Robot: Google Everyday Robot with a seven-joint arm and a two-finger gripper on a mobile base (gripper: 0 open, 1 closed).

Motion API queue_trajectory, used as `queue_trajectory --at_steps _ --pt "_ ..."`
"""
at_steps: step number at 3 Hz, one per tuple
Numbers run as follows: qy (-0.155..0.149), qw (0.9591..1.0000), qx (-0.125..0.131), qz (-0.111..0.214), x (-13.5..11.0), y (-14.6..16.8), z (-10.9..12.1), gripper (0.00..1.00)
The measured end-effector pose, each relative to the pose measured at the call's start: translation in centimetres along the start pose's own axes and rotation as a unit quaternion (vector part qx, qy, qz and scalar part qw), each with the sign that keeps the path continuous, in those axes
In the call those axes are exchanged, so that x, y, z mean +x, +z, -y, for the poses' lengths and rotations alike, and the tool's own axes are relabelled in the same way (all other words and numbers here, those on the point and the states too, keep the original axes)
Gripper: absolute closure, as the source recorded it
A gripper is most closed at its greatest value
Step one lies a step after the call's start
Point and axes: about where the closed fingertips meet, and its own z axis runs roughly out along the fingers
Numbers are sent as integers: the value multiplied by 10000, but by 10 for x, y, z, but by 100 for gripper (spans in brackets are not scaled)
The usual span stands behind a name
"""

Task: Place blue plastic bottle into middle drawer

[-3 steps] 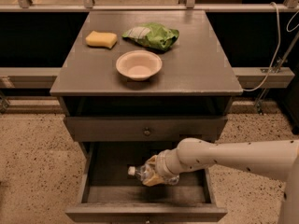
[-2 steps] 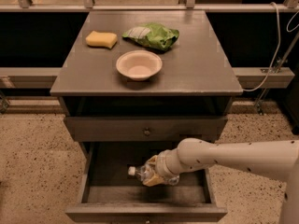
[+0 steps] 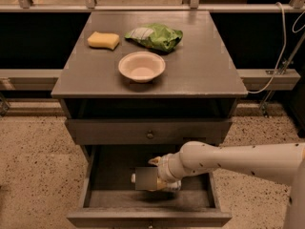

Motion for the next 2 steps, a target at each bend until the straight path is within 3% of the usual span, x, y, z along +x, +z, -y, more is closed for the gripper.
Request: queue_trajectory --at_steps 2 --pt "-1 10000 -6 1 0 0 0 0"
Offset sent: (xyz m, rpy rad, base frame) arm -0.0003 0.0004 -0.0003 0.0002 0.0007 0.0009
